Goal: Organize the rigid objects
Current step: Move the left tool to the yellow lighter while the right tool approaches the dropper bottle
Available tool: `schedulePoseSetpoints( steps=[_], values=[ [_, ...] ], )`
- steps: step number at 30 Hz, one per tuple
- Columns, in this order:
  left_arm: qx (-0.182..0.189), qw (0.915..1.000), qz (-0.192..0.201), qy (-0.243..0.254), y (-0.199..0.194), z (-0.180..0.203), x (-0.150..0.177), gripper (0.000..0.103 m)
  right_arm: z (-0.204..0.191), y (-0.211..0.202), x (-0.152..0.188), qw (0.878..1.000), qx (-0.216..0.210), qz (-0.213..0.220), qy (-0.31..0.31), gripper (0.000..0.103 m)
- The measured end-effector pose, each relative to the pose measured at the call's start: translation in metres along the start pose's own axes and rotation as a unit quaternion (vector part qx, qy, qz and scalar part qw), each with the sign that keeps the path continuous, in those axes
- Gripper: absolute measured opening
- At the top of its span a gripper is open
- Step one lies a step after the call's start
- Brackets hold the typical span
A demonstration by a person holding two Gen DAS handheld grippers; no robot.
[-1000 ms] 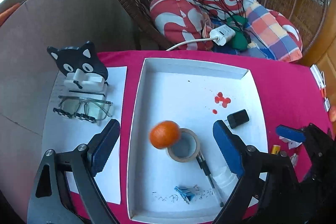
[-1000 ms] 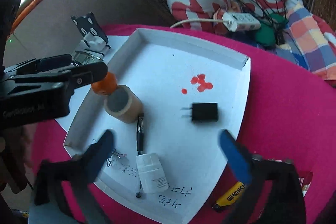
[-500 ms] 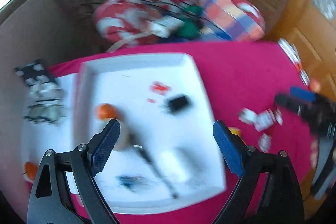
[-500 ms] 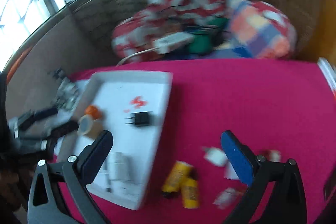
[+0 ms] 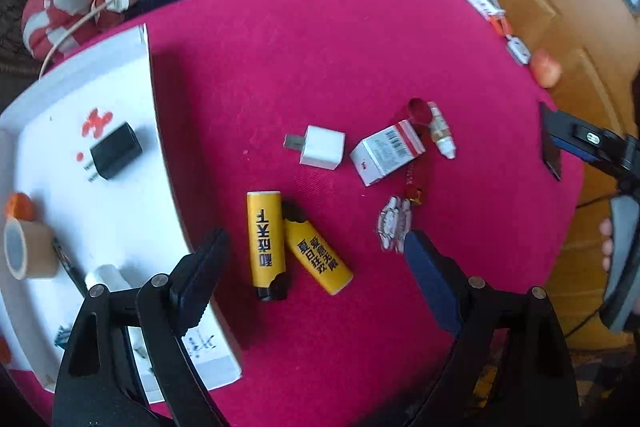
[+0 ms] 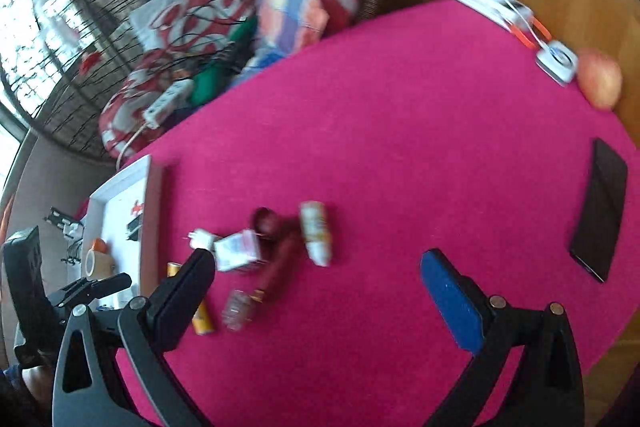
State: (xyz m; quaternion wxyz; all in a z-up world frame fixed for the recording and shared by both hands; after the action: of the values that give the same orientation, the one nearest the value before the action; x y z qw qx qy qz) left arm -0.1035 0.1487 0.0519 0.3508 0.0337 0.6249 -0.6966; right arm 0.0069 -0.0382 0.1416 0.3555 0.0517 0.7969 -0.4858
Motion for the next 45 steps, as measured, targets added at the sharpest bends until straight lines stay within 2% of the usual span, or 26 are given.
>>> schedulePoseSetpoints(
  steps=[3, 8, 12, 13, 15, 16, 18, 19, 22, 23, 27, 28, 31, 33, 34, 36, 38, 43, 45],
  values=[
    [-0.018, 0.9996, -0.017, -0.014, 0.015, 0.002, 0.002, 0.089, 0.012, -0.004, -0.003, 1.0, -0.001, 0.0, 0.001, 0.103],
    [-0.077, 0.9961, -0.043, -0.012, 0.041, 0.007, 0.006, 0.089, 0.028, -0.008, -0.008, 1.0, -0.012, -0.003, -0.003, 0.103],
    [-0.087, 0.9887, -0.105, -0.063, 0.068, 0.006, 0.02, 0.09, 0.042, -0.011, -0.009, 1.0, -0.014, -0.005, -0.005, 0.103],
    [-0.096, 0.989, -0.098, -0.057, 0.068, 0.01, 0.021, 0.09, 0.045, -0.011, -0.01, 1.0, -0.015, -0.005, -0.005, 0.103],
    [-0.077, 0.9893, -0.102, -0.069, 0.07, 0.022, 0.019, 0.089, 0.053, -0.013, -0.012, 1.0, -0.013, -0.003, -0.003, 0.103],
    [-0.052, 0.9899, -0.101, -0.085, 0.071, 0.027, 0.017, 0.09, 0.056, -0.014, -0.013, 1.0, -0.012, -0.003, -0.001, 0.103],
    [0.028, 0.9883, -0.096, -0.115, 0.072, 0.047, 0.011, 0.089, 0.064, -0.015, -0.015, 1.0, -0.009, -0.004, 0.001, 0.103],
    [0.033, 0.9898, -0.087, -0.108, 0.071, 0.056, 0.008, 0.089, 0.066, -0.015, -0.016, 1.0, -0.008, -0.005, 0.001, 0.103],
    [-0.002, 0.9958, -0.059, -0.07, 0.064, 0.067, 0.003, 0.089, 0.072, -0.014, -0.019, 1.0, -0.008, -0.009, 0.001, 0.103],
    [-0.016, 0.996, -0.05, -0.073, 0.06, 0.063, 0.002, 0.089, 0.072, -0.014, -0.02, 1.0, -0.009, -0.009, -0.001, 0.103],
    [-0.067, 0.989, -0.037, -0.127, 0.043, 0.033, 0.012, 0.089, 0.072, -0.014, -0.024, 1.0, -0.015, -0.006, -0.016, 0.103],
    [-0.087, 0.9857, -0.04, -0.138, 0.04, 0.024, 0.018, 0.089, 0.073, -0.013, -0.025, 1.0, -0.017, -0.007, -0.017, 0.103],
    [-0.117, 0.9796, -0.056, -0.154, 0.041, 0.01, 0.029, 0.089, 0.074, -0.008, -0.025, 1.0, -0.022, -0.015, -0.014, 0.103],
    [-0.112, 0.9766, -0.054, -0.176, 0.041, 0.008, 0.032, 0.089, 0.073, -0.005, -0.025, 0.999, -0.025, -0.02, -0.013, 0.103],
    [-0.101, 0.9758, -0.048, -0.188, 0.039, 0.009, 0.032, 0.089, 0.072, -0.004, -0.025, 0.999, -0.027, -0.022, -0.015, 0.103],
    [-0.084, 0.974, -0.039, -0.207, 0.034, 0.009, 0.032, 0.082, 0.07, -0.003, -0.025, 0.999, -0.029, -0.023, -0.023, 0.103],
    [-0.062, 0.9695, -0.041, -0.233, 0.033, 0.01, 0.031, 0.081, 0.068, -0.003, -0.024, 0.999, -0.029, -0.026, -0.028, 0.103],
    [-0.07, 0.9734, -0.053, -0.212, 0.052, 0.029, 0.017, 0.075, 0.07, -0.003, -0.02, 0.998, -0.027, -0.035, -0.039, 0.103],
    [-0.063, 0.9737, -0.06, -0.21, 0.058, 0.035, 0.014, 0.074, 0.073, -0.004, -0.019, 0.998, -0.022, -0.037, -0.042, 0.103]
  ],
)
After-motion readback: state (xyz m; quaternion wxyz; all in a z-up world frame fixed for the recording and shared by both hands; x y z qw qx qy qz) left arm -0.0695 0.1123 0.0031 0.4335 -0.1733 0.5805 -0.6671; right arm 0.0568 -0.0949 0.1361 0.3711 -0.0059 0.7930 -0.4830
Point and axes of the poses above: each gripper's, at about its wrist camera, not at the fingertips, and y roughly the way its jaws point, z to its right, x to its underside, the point moved 2 cm from there along y, roughly the way its jaws point, and after that the axes turned 11 degrees about z, right-handed, at the moved point
